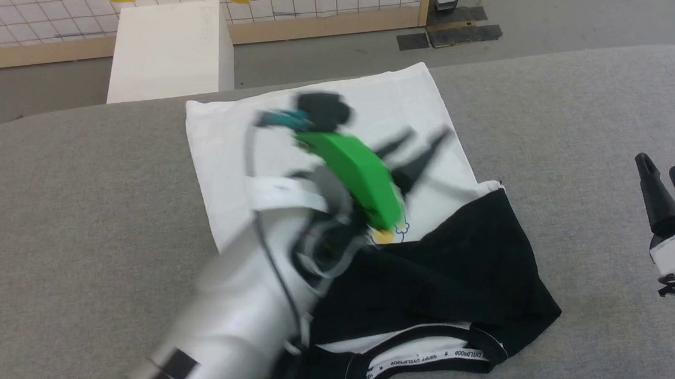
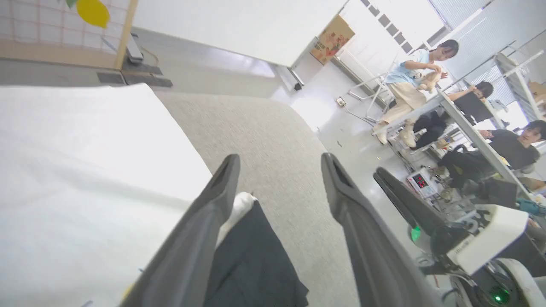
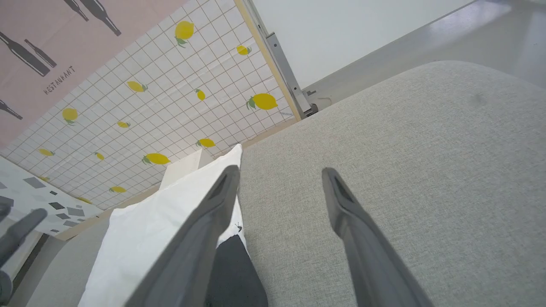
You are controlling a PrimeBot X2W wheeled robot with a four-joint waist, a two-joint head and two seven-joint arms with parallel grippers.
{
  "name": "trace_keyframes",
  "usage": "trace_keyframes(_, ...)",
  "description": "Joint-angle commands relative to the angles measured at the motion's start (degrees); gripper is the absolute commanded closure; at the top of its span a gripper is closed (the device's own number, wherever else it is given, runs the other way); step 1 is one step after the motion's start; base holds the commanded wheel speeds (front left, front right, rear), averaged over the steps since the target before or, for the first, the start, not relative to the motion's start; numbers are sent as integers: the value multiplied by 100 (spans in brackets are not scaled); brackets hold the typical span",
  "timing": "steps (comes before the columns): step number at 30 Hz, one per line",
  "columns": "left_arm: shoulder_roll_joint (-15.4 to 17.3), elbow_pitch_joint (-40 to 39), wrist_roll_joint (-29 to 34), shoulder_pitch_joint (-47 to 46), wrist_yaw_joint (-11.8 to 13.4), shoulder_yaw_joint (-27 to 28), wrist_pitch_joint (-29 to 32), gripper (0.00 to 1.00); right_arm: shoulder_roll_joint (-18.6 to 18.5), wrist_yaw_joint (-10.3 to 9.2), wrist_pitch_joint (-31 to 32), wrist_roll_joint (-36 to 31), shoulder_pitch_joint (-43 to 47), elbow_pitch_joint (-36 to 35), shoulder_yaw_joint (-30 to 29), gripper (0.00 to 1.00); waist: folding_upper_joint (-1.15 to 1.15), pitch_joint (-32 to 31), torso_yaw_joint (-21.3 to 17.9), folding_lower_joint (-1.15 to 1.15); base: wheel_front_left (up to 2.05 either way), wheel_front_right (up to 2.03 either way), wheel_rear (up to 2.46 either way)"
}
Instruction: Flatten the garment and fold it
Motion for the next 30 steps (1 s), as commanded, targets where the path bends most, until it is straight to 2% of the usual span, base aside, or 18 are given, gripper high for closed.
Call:
trace_keyframes(1, 251, 102, 154, -131, 73, 173, -235, 0, 3, -6, 17, -36, -17, -5, 41, 0, 0, -61, 56, 0, 0, 0, 0)
trace_keyframes(7, 1096, 246, 526, -138, 323, 937, -1374, 0, 3, -6, 33, -51, -10, 16, 115, 0, 0, -99, 174, 0, 0, 0, 0)
trace_keyframes(12, 1867, 213, 1004, 294, 717, 1194, -2074, 0, 3, -6, 20, -55, 13, 47, 195, 0, 0, -81, 271, 0, 0, 0, 0)
trace_keyframes(16, 2321, -39, 1399, 791, 983, 1383, -2412, 0, 3, -6, 35, -63, -5, 57, 233, 0, 0, 18, 353, 0, 0, 0, 0)
trace_keyframes(19, 2453, -362, 1643, 1169, 1049, 1646, -2496, 0, 3, -6, 59, -97, -56, 54, 248, 0, 0, 145, 414, 0, 0, 0, 0)
trace_keyframes(23, 2411, -977, 2094, 1600, 1042, 2200, -2508, 0, 3, -6, 188, -188, -304, 66, 315, 0, 0, 417, 482, 0, 0, 0, 0)
trace_keyframes(30, 2216, -1960, 2731, 2057, 825, 3186, -2510, 0, 3, -6, 948, -809, -1742, 305, 524, 0, 0, 1255, 563, 0, 0, 0, 0)
